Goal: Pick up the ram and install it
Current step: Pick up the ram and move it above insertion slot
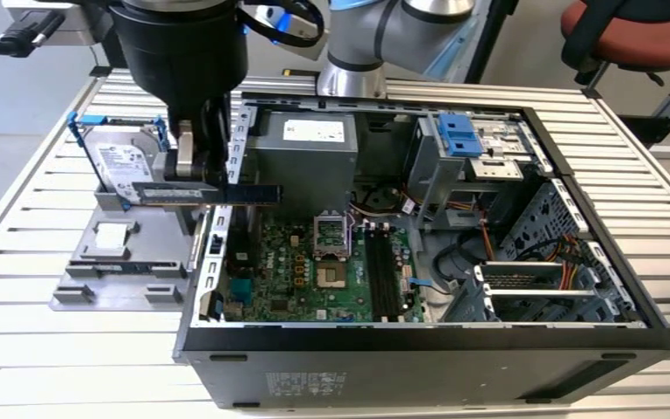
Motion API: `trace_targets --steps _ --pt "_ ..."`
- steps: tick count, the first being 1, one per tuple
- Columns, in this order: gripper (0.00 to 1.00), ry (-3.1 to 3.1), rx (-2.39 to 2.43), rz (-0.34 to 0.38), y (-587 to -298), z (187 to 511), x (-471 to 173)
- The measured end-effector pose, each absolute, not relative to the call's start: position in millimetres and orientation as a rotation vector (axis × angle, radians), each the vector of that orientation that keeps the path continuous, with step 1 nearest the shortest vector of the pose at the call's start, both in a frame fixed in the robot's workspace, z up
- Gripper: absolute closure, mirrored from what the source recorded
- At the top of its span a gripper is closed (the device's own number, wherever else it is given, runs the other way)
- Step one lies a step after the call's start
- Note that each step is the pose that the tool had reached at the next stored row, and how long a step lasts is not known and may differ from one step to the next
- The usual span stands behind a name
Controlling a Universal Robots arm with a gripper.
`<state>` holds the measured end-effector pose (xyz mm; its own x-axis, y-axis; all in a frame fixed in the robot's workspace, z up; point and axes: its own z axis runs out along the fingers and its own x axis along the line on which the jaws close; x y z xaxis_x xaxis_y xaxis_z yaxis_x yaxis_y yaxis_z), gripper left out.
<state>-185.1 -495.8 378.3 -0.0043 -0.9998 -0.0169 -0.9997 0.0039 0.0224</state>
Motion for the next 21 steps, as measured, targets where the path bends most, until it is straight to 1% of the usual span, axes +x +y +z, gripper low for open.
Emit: trace_targets --steps 21 --pt "1.00 -2.222 2.213 -0.047 -495.8 378.4 -130.3"
